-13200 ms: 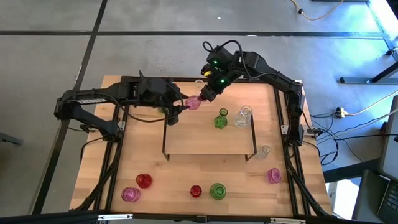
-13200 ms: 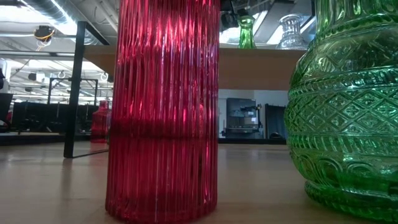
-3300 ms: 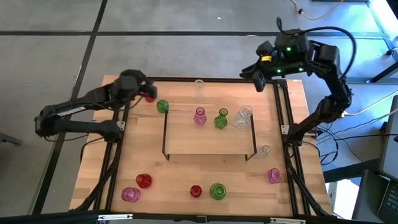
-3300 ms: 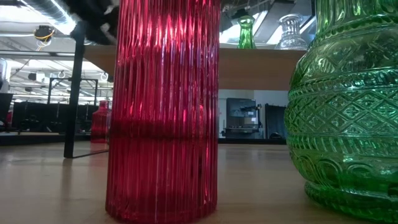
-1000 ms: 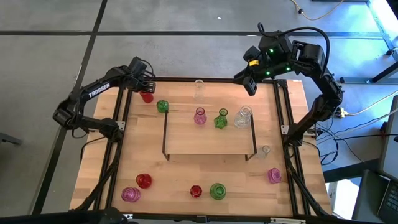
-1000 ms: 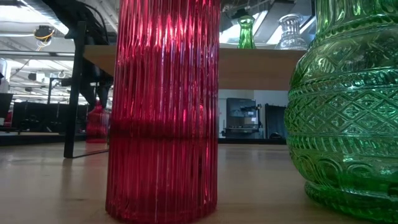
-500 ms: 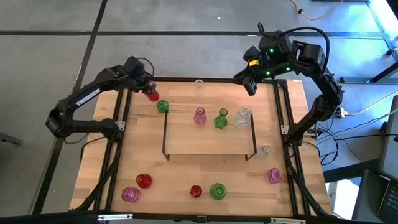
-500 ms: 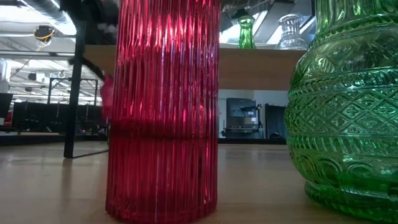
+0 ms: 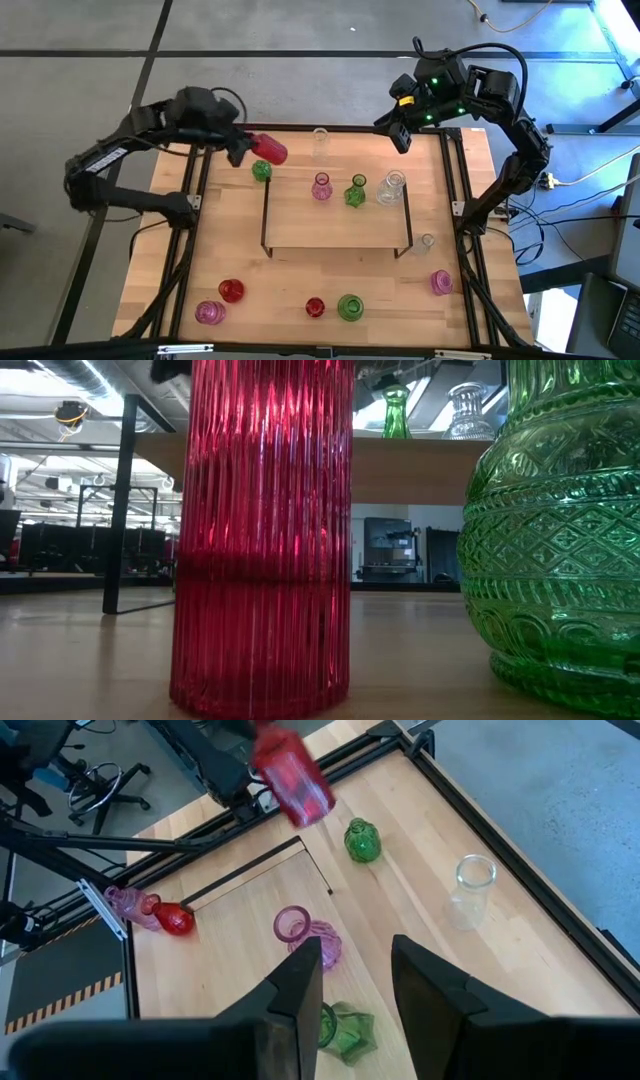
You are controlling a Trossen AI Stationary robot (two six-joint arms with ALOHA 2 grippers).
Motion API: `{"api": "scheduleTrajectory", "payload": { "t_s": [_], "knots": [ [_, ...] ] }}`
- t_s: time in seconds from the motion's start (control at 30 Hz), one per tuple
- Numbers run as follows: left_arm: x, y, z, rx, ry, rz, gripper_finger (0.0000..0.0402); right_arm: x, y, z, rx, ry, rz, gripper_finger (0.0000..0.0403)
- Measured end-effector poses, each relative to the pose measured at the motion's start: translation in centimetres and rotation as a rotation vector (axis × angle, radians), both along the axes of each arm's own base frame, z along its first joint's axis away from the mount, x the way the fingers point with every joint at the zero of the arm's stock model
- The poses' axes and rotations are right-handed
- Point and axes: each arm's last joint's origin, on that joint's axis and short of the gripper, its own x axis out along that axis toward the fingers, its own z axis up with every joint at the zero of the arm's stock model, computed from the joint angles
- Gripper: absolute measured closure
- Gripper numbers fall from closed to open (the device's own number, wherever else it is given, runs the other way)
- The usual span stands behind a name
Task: Sort vases onto shelf
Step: Put the top red vase on the shelf
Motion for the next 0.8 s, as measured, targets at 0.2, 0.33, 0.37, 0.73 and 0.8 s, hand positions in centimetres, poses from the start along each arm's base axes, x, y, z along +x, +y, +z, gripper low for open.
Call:
{"api": "scheduleTrajectory", "payload": {
  "t_s": [0.2,0.33,0.37,0.73,0.8],
  "knots": [
    [5.0,-2.1,1.8,0.042,0.154,-0.138,0.0283,0.0,0.0,0.0,0.004,0.0,-0.003,0.0292],
    [7.8,-2.5,2.0,0.065,0.344,-0.179,0.0283,0.0,0.0,0.0,0.02,0.002,-0.014,0.0292],
    [8.4,-2.6,2.1,0.079,0.367,-0.191,0.0283,0.0,0.0,0.0,0.021,0.004,-0.014,0.0292],
    [12.3,-5.2,0.4,0.143,0.474,-0.29,0.0283,-0.2,0.2,-0.2,0.06,0.024,0.006,0.0292],
    [12.5,-5.6,0.0,0.14,0.486,-0.291,0.0283,-0.3,0.2,-0.3,0.063,0.034,0.006,0.0292]
  ]
}}
